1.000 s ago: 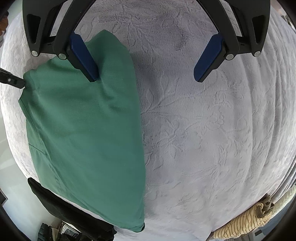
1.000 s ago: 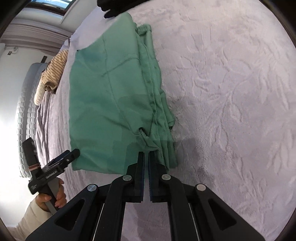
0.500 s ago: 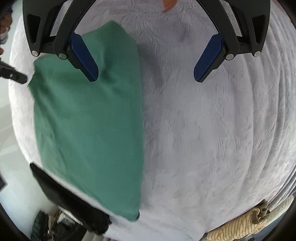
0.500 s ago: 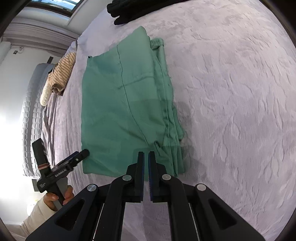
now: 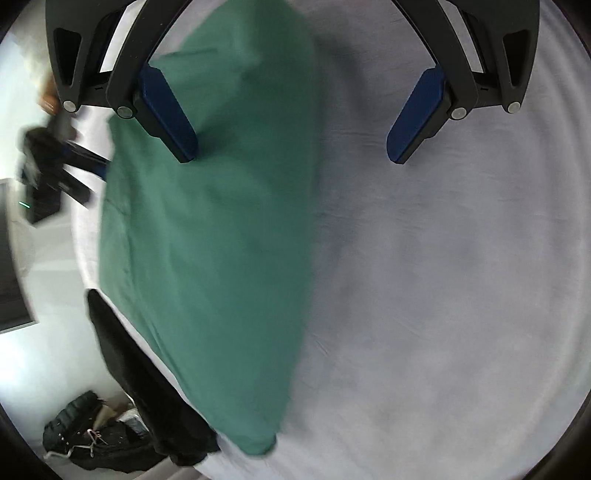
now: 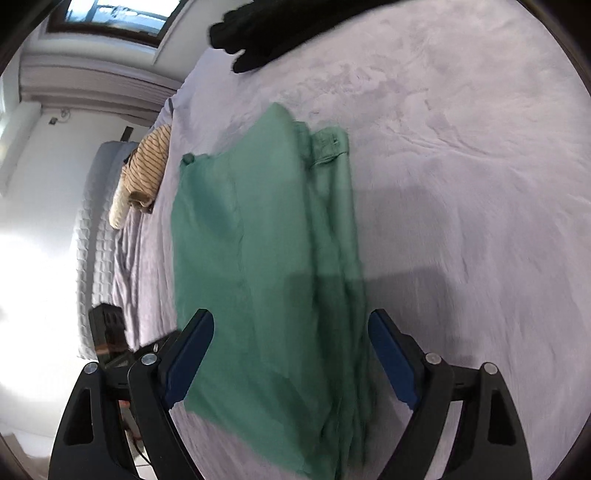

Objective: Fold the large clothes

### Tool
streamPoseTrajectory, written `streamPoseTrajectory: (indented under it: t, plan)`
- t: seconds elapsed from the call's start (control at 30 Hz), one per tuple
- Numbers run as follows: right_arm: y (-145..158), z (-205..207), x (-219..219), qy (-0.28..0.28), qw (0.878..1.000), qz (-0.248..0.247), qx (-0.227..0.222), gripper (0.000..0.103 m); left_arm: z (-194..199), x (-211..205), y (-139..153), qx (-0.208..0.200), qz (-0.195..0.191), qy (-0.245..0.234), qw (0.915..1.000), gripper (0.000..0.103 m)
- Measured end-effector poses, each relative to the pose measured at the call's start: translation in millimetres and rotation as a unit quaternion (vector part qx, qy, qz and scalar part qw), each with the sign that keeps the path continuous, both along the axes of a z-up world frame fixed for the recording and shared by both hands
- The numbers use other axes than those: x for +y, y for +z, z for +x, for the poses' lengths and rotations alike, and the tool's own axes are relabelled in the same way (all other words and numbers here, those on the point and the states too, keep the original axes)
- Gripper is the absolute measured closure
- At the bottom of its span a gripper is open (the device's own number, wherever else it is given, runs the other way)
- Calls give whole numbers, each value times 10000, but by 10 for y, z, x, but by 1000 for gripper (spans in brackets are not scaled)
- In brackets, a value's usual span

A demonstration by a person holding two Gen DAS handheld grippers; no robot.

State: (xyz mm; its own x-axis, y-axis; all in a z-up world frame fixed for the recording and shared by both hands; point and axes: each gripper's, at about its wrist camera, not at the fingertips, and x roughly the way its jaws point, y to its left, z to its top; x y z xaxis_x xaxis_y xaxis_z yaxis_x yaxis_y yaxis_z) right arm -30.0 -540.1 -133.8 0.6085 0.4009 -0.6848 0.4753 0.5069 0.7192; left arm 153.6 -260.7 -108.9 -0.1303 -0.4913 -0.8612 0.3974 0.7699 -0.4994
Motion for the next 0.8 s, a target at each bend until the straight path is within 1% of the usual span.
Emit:
streamPoseTrajectory:
  t: [0.03, 0.1, 0.17, 0.27, 0.3, 0.33, 0.37, 0.4, 0.43, 0.47, 0.53, 0.63, 0.7, 0.8]
  plan:
    - [-80, 71, -48, -12, 9999, 157, -41, 15, 20, -38, -66, 188, -80, -43, 9998, 0]
    - [-191, 204, -115, -10, 9988, 438, -218, 15, 33, -110, -133, 329, -145, -92, 9993, 0]
    - [-250, 324, -156, -6, 9977, 573, -348, 15, 48, -211, -163, 325, -192, -206, 9991, 0]
    - [-357, 498, -190, -110, 9967, 708, -368, 15, 38, -347, -196, 254, -53, -342, 9991, 0]
    - [-372, 525, -197, -167, 9963, 753, -370, 19, -8, -367, -171, 216, -32, -358, 9991, 1]
    - [-379, 537, -192, -229, 9961, 767, -362, 28, -33, -397, -127, 137, -77, -401, 9991, 24]
    - [-388, 548, -188, -242, 9966, 729, -287, 62, -68, -428, -69, 97, -161, -487, 9986, 31]
    - [-380, 562, -166, -257, 9966, 735, -274, 76, -125, -460, -32, 18, -131, -508, 9986, 38]
    - [-342, 563, -145, -283, 9963, 733, -339, 78, -140, -458, 24, -68, -159, -559, 9983, 45]
    - [-299, 553, -127, -271, 9959, 746, -432, 84, -147, -447, 77, -114, -170, -581, 9981, 49]
    - [-186, 521, -84, -259, 9938, 857, -666, 86, -150, -406, 196, -130, -295, -554, 9979, 56]
    - [57, 478, 34, -178, 9904, 959, -979, 87, -161, -313, 420, -210, -518, -619, 9965, 57]
    - [211, 462, 138, -108, 9896, 936, -1088, 87, -192, -268, 538, -205, -600, -706, 9955, 57]
    - [422, 394, 336, -100, 9883, 916, -1219, 87, -306, -69, 751, -288, -688, -909, 9931, 57]
